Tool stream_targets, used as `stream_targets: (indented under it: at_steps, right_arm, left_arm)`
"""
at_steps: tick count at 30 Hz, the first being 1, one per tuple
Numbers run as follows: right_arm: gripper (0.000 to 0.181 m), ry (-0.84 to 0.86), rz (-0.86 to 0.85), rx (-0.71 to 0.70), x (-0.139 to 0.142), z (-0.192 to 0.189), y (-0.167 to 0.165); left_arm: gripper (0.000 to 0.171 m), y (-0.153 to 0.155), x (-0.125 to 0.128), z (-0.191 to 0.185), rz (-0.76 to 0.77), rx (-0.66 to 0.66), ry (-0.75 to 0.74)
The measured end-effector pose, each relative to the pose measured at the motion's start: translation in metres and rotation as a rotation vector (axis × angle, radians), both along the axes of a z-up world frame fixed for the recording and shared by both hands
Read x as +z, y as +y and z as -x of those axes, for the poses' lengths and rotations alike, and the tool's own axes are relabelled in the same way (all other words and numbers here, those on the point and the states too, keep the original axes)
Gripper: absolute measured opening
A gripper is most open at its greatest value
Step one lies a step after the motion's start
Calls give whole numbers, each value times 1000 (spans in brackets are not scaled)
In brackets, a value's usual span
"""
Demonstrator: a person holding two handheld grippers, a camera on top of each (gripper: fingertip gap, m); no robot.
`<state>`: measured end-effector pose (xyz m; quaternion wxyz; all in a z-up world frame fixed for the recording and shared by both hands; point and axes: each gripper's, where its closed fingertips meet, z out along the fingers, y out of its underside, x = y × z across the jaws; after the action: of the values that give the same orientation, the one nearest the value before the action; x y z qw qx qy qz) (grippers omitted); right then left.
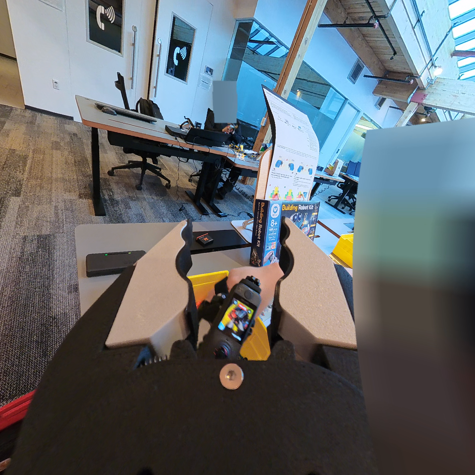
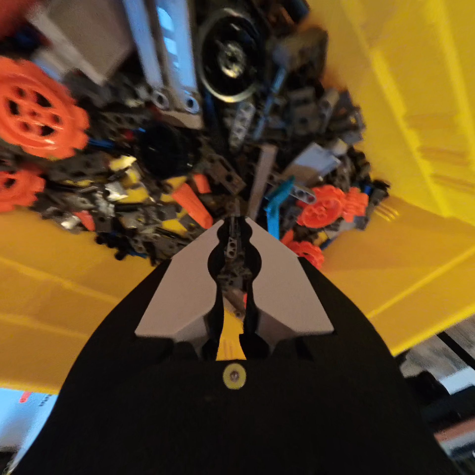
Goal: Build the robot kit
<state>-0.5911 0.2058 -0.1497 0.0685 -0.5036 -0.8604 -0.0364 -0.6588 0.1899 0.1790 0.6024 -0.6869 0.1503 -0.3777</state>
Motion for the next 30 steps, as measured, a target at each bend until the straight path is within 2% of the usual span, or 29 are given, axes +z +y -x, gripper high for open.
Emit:
stream_targets:
  at_steps: [3, 5, 8, 10, 13, 16, 19, 22, 23, 25, 27, 30]
  right_arm:
    - [7, 15, -2, -71, 1, -3, 16]
    - [21, 19, 9, -113, 4, -6, 21]
    - [59, -20, 99, -145, 13, -17, 8]
    - [92, -66, 200, -180, 19, -24, -14]
    - [124, -142, 165, -198, 17, -34, -23]
    - [131, -151, 56, -260, 13, -33, -13]
    - [132, -240, -156, -392, 14, -50, 22]
    - [131, -323, 1, -565, 5, -62, 11]
    - [131, -357, -2, -607, 4, -68, 16]
    - [121, -409, -20, -647, -2, -76, 26]
    - [123, -461, 33, -676, -12, -80, 20]
    - [115, -515, -30, -681, -13, -82, 24]
  left_arm:
    - [65, 0, -1, -1, 4, -2, 5]
    - [65, 0, -1, -1, 5, -2, 5]
    - [65, 1, -1, -1, 5, -3, 7]
    - [65, 1, -1, -2, 4, -2, 7]
    - [66, 1, -2, -3, 7, -2, 12]
    - [66, 1, -2, -4, 7, -4, 13]
    - [66, 0, -2, -3, 4, -3, 11]
    - [66, 0, -1, -3, 4, -5, 8]
    - [66, 0, -1, -2, 4, -5, 7]
    - [66, 0, -1, -3, 3, -7, 6]
    - [66, 0, -1, -3, 5, -7, 9]
    - [66, 0, -2, -3, 5, -8, 10]
